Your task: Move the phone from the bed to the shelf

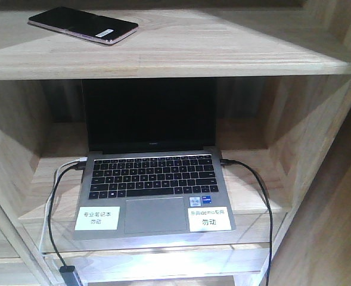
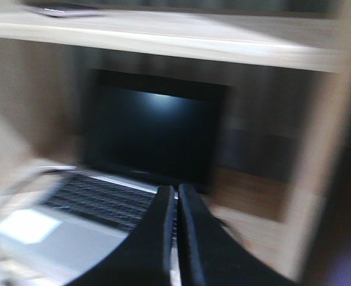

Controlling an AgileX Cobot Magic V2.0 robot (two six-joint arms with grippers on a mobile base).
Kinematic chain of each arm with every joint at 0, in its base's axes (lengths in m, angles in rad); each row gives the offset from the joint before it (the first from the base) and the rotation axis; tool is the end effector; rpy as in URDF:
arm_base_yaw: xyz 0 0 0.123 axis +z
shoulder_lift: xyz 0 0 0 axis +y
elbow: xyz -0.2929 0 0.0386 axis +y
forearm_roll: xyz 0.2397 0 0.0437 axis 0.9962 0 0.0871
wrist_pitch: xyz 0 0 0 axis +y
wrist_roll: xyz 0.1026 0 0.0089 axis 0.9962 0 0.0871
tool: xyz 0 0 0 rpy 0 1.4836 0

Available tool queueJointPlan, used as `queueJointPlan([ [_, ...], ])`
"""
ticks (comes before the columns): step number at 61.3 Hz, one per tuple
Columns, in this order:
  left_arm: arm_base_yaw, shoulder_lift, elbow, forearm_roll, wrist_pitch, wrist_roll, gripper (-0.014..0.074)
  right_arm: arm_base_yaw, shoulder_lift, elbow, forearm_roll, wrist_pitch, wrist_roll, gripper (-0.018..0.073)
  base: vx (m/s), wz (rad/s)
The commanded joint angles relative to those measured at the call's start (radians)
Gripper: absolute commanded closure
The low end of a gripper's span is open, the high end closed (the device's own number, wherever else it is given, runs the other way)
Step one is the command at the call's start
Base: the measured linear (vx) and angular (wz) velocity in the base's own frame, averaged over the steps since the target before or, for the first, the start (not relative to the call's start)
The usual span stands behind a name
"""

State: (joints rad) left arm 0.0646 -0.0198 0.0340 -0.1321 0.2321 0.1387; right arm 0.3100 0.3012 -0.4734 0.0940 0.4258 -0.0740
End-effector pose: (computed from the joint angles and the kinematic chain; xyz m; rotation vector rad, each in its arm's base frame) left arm 0.0484 0.0000 0.1799 -0.0247 1.7278 0.0289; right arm 0.0577 0.0227 0.3139 -0.2873 1.7192 0.2699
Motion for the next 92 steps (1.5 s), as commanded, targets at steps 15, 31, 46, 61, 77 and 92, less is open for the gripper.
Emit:
queueJointPlan([
  [15, 0.001, -0.006, 0.002, -0.006, -0.073, -0.004, 0.0596, -0.233, -0.064, 0.121, -0.018, -0.101, 0.006, 0.0568, 0.0, 0.0],
  [31, 0.001, -0.006, 0.002, -0.006, -0.073, -0.004, 0.0596, -0.298, -0.167, 0.265, -0.016, -0.186, 0.007, 0.0568, 0.0, 0.0],
  [46, 0.001, -0.006, 0.002, -0.006, -0.073, -0.004, 0.0596, -0.298, -0.245, 0.418, -0.016, -0.334, 0.009, 0.0568, 0.0, 0.0],
  [61, 0.001, -0.006, 0.002, -0.006, -0.073, -0.004, 0.0596, -0.298, -0.32, 0.509, -0.021, -0.411, 0.029, 0.0568, 0.0, 0.0],
  [77, 0.001, -0.006, 0.002, -0.006, -0.073, -0.004, 0.0596, -0.298, -0.319, 0.509, -0.021, -0.398, 0.026, 0.0568, 0.0, 0.0],
  [92, 0.001, -0.006, 0.002, -0.006, -0.073, -0.004, 0.0596, -0.298, -0.319, 0.509, -0.02, -0.401, 0.026, 0.0568, 0.0, 0.0],
])
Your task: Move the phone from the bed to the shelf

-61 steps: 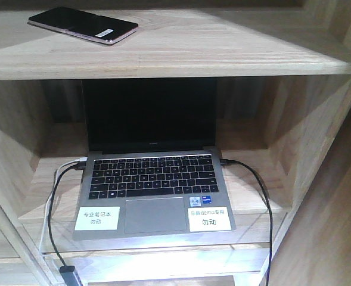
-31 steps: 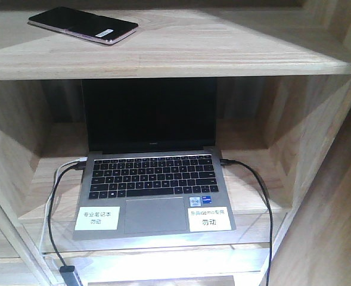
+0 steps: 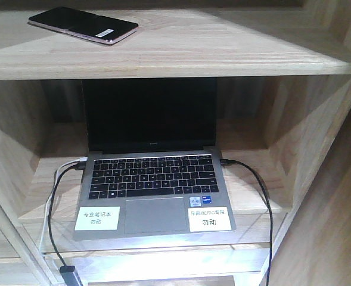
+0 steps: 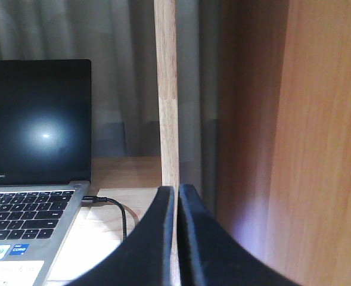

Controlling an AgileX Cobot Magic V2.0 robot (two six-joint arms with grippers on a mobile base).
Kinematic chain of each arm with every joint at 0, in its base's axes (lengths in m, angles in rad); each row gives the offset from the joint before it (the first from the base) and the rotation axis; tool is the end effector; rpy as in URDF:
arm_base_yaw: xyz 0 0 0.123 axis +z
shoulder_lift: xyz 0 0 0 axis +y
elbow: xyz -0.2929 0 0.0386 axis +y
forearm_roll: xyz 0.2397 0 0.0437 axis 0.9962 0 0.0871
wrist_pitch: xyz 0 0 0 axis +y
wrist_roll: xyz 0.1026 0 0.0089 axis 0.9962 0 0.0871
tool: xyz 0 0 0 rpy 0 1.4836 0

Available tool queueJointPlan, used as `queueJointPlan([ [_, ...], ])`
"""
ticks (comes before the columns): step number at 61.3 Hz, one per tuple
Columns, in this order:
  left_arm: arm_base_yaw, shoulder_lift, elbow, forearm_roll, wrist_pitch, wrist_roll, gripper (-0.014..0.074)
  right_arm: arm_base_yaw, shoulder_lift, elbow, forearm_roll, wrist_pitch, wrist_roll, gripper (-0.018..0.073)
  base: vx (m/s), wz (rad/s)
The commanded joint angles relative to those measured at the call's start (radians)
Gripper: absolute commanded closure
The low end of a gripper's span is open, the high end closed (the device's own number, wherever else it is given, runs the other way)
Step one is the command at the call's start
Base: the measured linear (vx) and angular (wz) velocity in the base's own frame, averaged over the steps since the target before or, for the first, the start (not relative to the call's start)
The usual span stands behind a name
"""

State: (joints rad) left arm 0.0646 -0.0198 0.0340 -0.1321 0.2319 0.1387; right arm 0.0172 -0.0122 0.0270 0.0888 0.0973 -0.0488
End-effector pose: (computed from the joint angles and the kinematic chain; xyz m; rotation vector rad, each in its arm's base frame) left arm 0.0485 0.0000 0.1799 -0.0247 1.7276 0.0290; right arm 0.0499 0.0018 0.1956 0.0111 1.5955 0.0511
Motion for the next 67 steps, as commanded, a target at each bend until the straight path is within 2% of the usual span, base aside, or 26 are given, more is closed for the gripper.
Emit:
queueJointPlan([
  [1, 0.001, -0.006, 0.002, -0.006, -0.073, -0.004, 0.0596, -0.005, -0.005, 0.009, -0.014, -0.073, 0.001, 0.0568, 0.0, 0.0],
  [67, 0.001, -0.006, 0.002, -0.006, -0.073, -0.004, 0.0596, -0.005, -0.005, 0.009, -0.014, -0.073, 0.001, 0.0568, 0.0, 0.0],
])
